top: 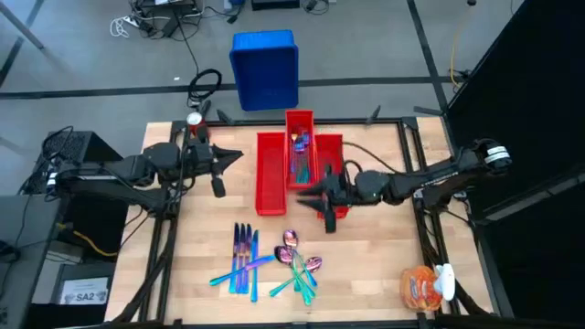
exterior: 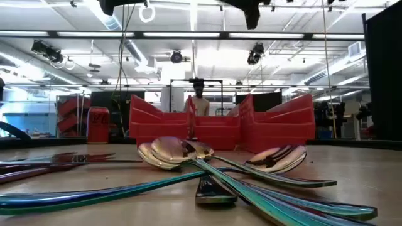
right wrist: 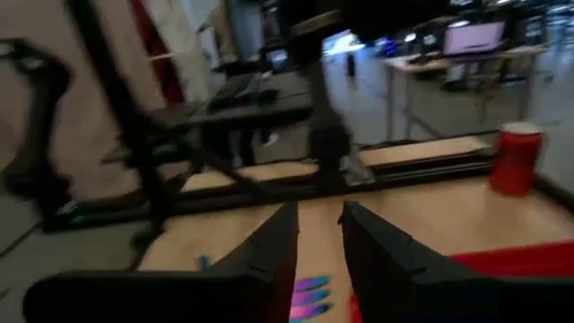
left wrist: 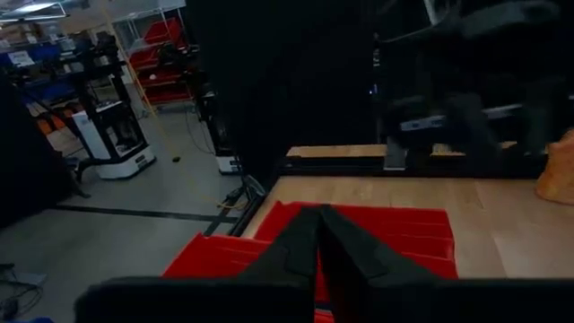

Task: Sort silverware
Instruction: Put the iridescent knife into the right orange bin

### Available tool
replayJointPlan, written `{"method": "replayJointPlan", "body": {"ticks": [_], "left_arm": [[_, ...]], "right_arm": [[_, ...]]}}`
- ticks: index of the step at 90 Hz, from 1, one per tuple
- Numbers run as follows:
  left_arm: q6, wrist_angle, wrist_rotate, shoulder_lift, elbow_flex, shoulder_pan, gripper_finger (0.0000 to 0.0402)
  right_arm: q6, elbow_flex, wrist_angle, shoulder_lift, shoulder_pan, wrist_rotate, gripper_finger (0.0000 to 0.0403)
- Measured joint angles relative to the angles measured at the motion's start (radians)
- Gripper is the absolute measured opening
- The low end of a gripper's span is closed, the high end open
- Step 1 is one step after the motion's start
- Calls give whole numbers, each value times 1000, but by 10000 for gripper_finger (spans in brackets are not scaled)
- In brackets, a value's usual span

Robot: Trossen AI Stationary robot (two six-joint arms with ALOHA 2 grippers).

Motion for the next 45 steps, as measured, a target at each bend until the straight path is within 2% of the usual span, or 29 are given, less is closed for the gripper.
{"method": "replayJointPlan", "body": {"ticks": [28,45], "left_arm": [[0,0,0,0,0,0,0],[0,0,0,0,0,0,0]], "right_arm": [[-11,0,-8,10,138,124,64],[-11,0,-44,11,185,139,68]]}}
